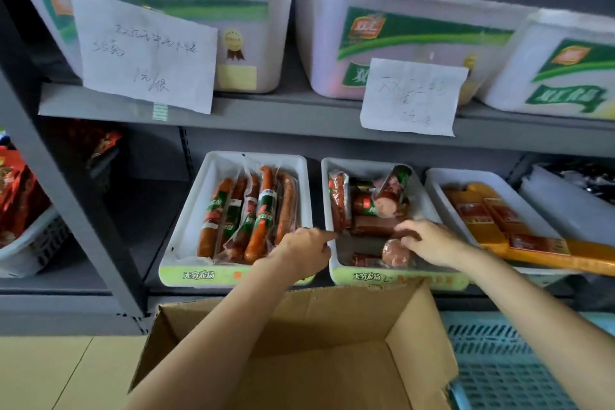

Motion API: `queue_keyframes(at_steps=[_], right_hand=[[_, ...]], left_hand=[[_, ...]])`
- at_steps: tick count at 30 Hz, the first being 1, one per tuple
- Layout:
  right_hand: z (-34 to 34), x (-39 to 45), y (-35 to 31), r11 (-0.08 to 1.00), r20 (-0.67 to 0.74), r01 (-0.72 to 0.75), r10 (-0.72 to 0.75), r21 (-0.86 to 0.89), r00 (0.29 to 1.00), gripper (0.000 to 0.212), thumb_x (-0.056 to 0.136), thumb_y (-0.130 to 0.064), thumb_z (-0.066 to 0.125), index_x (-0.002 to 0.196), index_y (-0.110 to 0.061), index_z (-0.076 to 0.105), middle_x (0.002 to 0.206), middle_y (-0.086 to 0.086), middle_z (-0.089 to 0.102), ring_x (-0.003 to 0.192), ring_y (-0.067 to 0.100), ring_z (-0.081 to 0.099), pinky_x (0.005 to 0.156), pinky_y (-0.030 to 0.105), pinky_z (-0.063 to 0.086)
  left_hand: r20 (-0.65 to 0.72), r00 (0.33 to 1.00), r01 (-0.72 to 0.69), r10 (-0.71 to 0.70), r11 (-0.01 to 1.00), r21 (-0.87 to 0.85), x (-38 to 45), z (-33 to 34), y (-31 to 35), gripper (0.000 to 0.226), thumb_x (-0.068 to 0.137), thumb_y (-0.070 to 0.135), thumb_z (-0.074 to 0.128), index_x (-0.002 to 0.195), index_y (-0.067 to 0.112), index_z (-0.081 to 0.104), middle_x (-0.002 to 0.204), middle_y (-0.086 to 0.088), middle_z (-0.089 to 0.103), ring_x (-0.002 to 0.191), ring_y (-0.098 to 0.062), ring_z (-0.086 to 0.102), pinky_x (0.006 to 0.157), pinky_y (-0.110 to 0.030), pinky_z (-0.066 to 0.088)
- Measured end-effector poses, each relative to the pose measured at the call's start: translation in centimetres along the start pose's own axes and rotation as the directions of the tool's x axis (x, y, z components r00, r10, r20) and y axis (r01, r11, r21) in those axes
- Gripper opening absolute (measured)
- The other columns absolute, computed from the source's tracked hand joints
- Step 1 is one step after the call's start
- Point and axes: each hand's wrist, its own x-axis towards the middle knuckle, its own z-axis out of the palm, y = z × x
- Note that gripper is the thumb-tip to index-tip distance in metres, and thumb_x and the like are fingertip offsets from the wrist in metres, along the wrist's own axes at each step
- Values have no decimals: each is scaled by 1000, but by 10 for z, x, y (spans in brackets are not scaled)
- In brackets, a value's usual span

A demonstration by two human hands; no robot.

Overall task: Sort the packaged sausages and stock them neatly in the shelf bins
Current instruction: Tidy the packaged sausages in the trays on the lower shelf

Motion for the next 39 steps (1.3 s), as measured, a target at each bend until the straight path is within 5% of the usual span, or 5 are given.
queue_keyframes(at_steps=[7, 14, 29, 34, 39], right_hand=[[-3, -3, 18, 952, 353, 209, -121, -225, 928, 71, 90, 11, 36, 146, -31, 31, 159, -6, 3, 146, 18, 9, 103, 23, 29], [-11, 27, 24, 883, 293, 314, -216, -348, 932, 75, 85, 4, 57, 146, -32, 31, 151, -2, 31, 139, 19, 29, 108, 31, 29], [-26, 70, 33, 800, 219, 198, -378, 566, 900, 59, 74, -28, 75, 125, -23, 47, 114, -3, 63, 106, 14, 62, 93, 32, 50], [-12, 64, 37, 815, 288, 171, -380, 554, 879, 43, 82, -18, 70, 122, -12, 54, 122, 3, 62, 114, 13, 57, 95, 21, 47], [-15, 55, 58, 823, 336, 111, -346, 557, 876, 32, 88, -19, 63, 120, -23, 59, 123, -6, 59, 116, 9, 53, 102, 25, 40]], left_hand=[[57, 998, 16, -18, 999, 37, 1, 11, 11, 45, 99, 16, 34, 143, 24, 38, 138, -10, 50, 117, -25, 55, 97, -32, 45], [-2, 997, 78, -78, 996, -37, 12, 5, 7, 43, 99, 14, 34, 140, 26, 42, 124, -14, 60, 104, -29, 61, 76, -22, 46], [-68, 996, -12, -59, 663, -748, 59, 5, 55, 57, 89, 7, 60, 139, 25, 40, 102, 10, 53, 86, -5, 57, 68, -16, 54], [-86, 993, 15, -84, 798, -602, 46, 13, 50, 50, 85, 7, 66, 130, 17, 47, 101, 2, 50, 94, -15, 55, 74, -18, 54], [-123, 983, -10, -133, 638, -770, 32, 7, 36, 46, 84, 1, 64, 123, 22, 50, 107, 3, 53, 102, -18, 58, 82, -27, 57]])
